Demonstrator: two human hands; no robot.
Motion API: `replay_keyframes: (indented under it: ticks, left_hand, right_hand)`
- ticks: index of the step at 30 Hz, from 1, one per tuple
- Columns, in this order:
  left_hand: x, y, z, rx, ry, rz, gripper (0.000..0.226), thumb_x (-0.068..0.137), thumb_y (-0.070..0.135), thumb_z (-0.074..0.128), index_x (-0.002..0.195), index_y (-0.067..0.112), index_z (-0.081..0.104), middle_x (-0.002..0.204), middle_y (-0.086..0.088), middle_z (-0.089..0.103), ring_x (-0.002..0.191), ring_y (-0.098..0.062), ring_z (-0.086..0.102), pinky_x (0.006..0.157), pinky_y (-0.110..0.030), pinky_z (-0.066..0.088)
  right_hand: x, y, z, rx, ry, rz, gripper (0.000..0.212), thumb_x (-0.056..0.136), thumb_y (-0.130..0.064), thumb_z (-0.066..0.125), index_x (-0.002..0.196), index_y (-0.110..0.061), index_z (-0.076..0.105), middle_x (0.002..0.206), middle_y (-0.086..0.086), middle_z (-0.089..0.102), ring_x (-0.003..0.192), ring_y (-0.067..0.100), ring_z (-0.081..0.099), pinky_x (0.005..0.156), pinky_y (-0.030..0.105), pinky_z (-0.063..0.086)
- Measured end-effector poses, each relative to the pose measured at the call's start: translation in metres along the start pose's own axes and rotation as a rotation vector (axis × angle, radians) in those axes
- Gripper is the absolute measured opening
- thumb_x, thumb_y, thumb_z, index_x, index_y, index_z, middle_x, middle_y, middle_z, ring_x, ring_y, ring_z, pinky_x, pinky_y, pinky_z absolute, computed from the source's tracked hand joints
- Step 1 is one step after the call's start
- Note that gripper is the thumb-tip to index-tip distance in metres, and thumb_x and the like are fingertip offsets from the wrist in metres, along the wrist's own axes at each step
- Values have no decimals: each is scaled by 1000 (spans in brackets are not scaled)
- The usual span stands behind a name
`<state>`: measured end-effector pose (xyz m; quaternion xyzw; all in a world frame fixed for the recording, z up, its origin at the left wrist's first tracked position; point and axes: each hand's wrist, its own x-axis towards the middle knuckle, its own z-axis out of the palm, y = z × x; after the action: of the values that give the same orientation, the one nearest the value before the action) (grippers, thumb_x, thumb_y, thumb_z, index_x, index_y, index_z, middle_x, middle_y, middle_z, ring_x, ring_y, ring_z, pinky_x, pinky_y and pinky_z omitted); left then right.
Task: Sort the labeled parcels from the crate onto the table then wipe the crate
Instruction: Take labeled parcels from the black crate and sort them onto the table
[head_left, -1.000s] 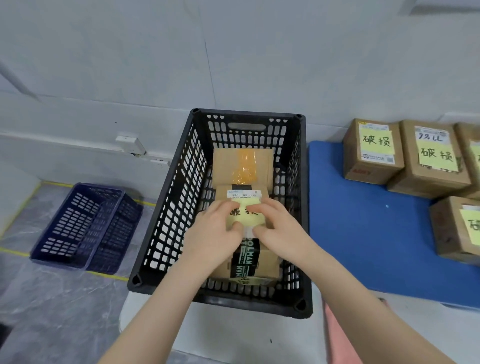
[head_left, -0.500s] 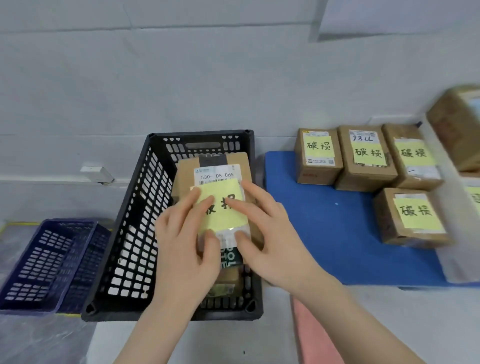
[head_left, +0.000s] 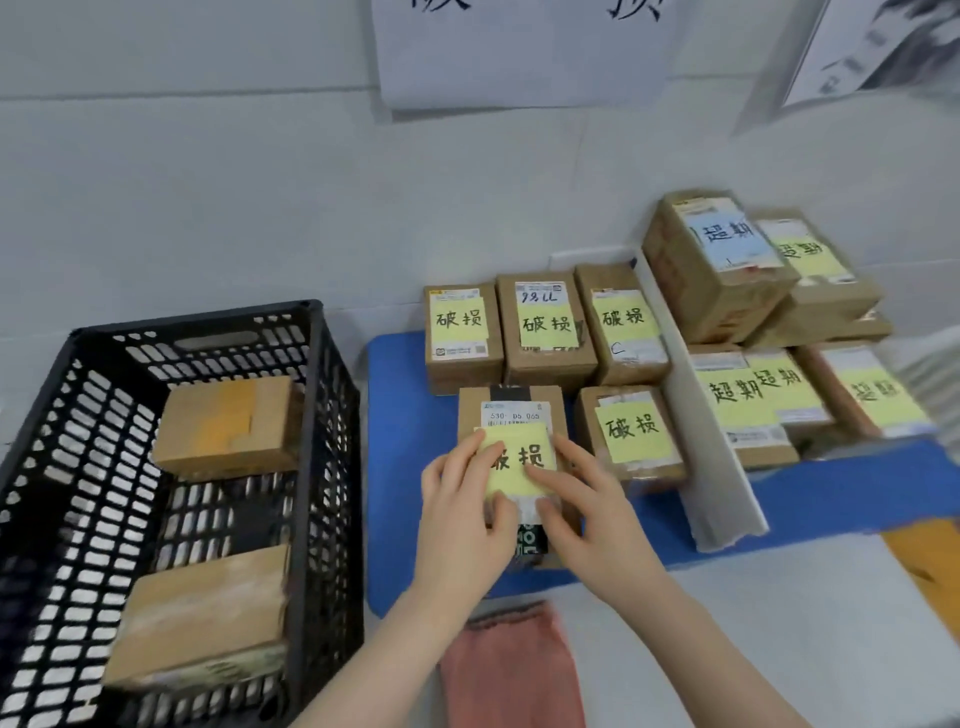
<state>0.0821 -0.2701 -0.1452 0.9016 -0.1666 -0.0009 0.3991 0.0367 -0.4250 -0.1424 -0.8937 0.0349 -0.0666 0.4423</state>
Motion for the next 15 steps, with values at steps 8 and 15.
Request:
replay_keyframes:
  ticks: [8, 15]
  left_hand:
    - [25, -10, 49, 12, -44, -36, 46, 92, 16, 52, 137, 20, 49, 151, 11, 31, 132, -16, 25, 102, -22, 28]
    - [39, 2, 67, 41, -61, 0, 46, 94, 23, 49, 140, 22, 46, 153, 11, 27, 134, -17, 24, 97, -23, 34]
  right_hand:
    - [30, 46, -5, -301, -118, 2, 42, 95, -15, 54, 133, -32, 56, 153, 1, 33, 130, 27, 38, 108, 38, 36]
    - [44, 52, -22, -450, -96, 19, 43, 93, -15, 53, 134, -29, 55, 147, -1, 41, 129, 27, 34, 102, 33, 38]
